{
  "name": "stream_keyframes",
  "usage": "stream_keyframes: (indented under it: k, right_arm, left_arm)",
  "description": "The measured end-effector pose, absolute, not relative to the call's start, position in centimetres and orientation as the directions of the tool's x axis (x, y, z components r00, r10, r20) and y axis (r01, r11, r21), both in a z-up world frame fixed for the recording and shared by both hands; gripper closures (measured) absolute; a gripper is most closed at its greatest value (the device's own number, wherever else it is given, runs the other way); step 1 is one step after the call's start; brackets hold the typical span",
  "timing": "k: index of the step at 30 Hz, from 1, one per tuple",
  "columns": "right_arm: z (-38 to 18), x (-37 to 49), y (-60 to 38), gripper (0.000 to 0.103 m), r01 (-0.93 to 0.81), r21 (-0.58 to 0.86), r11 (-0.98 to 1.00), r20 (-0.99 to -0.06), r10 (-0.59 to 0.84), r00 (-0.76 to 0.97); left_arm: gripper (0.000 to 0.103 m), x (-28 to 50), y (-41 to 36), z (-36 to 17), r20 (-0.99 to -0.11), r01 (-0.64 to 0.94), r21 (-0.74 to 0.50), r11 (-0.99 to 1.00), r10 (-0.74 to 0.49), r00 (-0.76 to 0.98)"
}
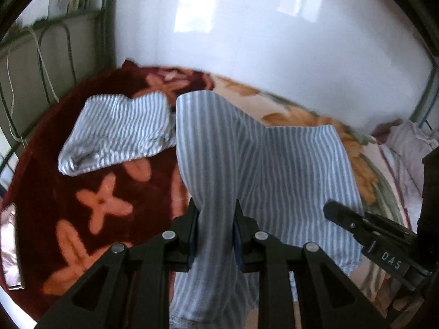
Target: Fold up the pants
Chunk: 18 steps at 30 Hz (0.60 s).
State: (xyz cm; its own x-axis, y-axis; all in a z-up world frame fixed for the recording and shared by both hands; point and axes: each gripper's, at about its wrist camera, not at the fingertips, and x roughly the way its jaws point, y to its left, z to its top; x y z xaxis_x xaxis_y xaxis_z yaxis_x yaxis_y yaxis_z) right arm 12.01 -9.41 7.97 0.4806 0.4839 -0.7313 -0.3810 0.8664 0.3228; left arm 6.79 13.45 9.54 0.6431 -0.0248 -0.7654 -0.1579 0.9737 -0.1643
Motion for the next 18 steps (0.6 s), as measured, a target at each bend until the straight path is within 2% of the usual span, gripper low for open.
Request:
stream_keyframes:
  k: [6,8,10,13,18]
  right_arm:
    - [2.6,14.9,-7.2,0.076,-0.395,0.307,0.866,-0.779,0.467,0.418]
    - [1.2,15.2,-7.2,0.074,-0.39,0.301,0.87,-0.788,0.458,0.411]
    - [0.5,15.2,-7.5,0.07,-0.379,0.309,0.872,-0.788,0.458,0.411]
    - [0.2,15.5,-8.1,0.062,-0.361,0.327,0.873,-0.794,0.461,0.396]
    - [3.3,14.6,-8.7,0.062,-0.354,0.272,0.895,-0.776,0.422,0.469]
  left_arm:
    - [0.081,9.3,16.0,3.5,-0.813,-0.207,-0.183,0.961,-0.03,0.581]
    - [0.08,9.7,16.9,1.8,-0.831,-0.231,-0.201,0.952,-0.04,0.555]
    - [0.075,9.7,17.5,0.8,-0.843,-0.251,-0.211,0.945,-0.046,0.535]
    - [0.062,9.6,17.7,0.7,-0.851,-0.276,-0.178,0.945,-0.007,0.525]
    - [0.062,8.0,18.2,3.3,-0.818,-0.3,-0.164,0.94,0.04,0.573]
